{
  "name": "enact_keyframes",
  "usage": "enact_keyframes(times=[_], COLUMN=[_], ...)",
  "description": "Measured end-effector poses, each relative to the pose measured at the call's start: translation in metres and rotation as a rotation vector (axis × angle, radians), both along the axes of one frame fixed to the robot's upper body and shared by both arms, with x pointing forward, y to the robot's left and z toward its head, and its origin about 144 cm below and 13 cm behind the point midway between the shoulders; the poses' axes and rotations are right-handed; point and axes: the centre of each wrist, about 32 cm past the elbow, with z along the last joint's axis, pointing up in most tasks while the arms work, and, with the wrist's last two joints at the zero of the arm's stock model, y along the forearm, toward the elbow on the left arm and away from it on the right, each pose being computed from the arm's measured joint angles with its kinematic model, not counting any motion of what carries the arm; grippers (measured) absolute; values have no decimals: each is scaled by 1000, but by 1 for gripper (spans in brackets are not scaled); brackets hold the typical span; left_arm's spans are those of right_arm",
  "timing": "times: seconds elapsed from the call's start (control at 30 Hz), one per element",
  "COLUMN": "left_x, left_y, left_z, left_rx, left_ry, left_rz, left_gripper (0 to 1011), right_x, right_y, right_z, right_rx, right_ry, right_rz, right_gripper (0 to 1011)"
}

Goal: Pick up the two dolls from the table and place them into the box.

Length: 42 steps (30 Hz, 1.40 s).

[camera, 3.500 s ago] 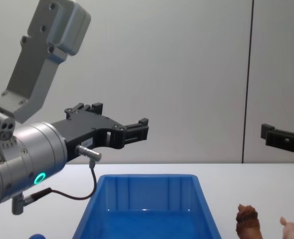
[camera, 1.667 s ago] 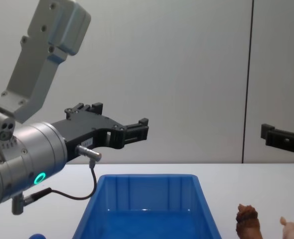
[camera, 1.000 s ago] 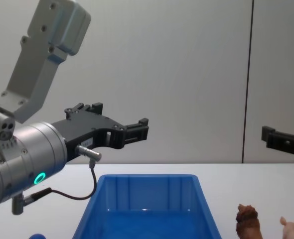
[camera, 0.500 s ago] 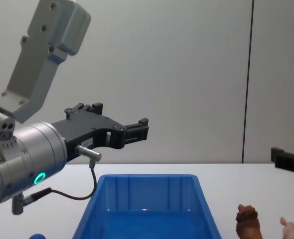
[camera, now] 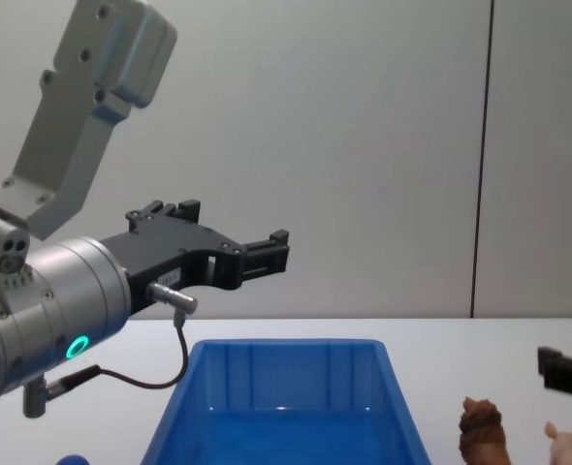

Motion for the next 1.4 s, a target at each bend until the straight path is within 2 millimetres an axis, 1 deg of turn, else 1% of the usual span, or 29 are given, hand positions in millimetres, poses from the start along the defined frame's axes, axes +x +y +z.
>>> enact_keyframes(times=[0.23, 0.47, 0.97, 1.17, 1.2, 1.27, 1.3, 1.33, 1.4], left_x=[0, 0, 0, 0, 0, 0, 0, 0, 0], left_y=[0, 0, 0, 0, 0, 0, 0, 0, 0], left_z=[0, 0, 0, 0, 0, 0, 0, 0, 0], left_rx=[0, 0, 0, 0, 0, 0, 0, 0, 0], left_ry=[0, 0, 0, 0, 0, 0, 0, 0, 0], left_rz=[0, 0, 0, 0, 0, 0, 0, 0, 0], left_gripper=[1001, 1001, 1001, 1001, 1001, 1001, 1001, 1001, 1001], right_x=[-6, -10, -10, -8, -7, -7, -6, -6, -6], right_y=[5, 8, 12, 13, 13, 13, 13, 13, 13], right_z=[-6, -16, -37, -46, -46, -49, -49, -50, -52], right_rx=[-16, -32, -53, -52, -51, -51, -50, -50, -50], right_ry=[36, 74, 120, 131, 131, 136, 138, 139, 142], right_rz=[-20, -33, -41, -37, -37, -36, -35, -35, -35], right_gripper=[1001, 1001, 1001, 891, 843, 807, 756, 756, 678])
